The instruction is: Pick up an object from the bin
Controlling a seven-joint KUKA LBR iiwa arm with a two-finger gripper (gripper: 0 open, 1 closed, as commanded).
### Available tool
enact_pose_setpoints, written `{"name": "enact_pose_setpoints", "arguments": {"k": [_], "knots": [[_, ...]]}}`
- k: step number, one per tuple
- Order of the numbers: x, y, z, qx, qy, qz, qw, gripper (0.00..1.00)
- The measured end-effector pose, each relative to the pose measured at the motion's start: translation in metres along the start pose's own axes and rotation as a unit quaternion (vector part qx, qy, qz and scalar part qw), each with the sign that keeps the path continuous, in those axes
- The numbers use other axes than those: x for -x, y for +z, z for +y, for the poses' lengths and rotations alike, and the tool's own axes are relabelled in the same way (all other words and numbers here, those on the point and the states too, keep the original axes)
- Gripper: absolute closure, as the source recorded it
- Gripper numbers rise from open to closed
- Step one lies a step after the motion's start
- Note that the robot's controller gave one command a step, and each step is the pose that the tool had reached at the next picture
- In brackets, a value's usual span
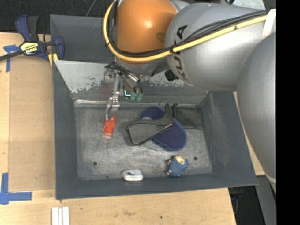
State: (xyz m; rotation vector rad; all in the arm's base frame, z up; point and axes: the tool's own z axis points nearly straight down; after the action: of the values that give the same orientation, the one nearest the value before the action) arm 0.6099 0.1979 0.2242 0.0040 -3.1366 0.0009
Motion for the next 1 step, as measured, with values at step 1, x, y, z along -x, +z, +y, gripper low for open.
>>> {"name": "enact_pose_setpoints", "arguments": {"k": [1], "knots": [[0.0012,0.1356,-0.0616,-0.001,-0.074,-0.0003,0.9973,0.0]]}}
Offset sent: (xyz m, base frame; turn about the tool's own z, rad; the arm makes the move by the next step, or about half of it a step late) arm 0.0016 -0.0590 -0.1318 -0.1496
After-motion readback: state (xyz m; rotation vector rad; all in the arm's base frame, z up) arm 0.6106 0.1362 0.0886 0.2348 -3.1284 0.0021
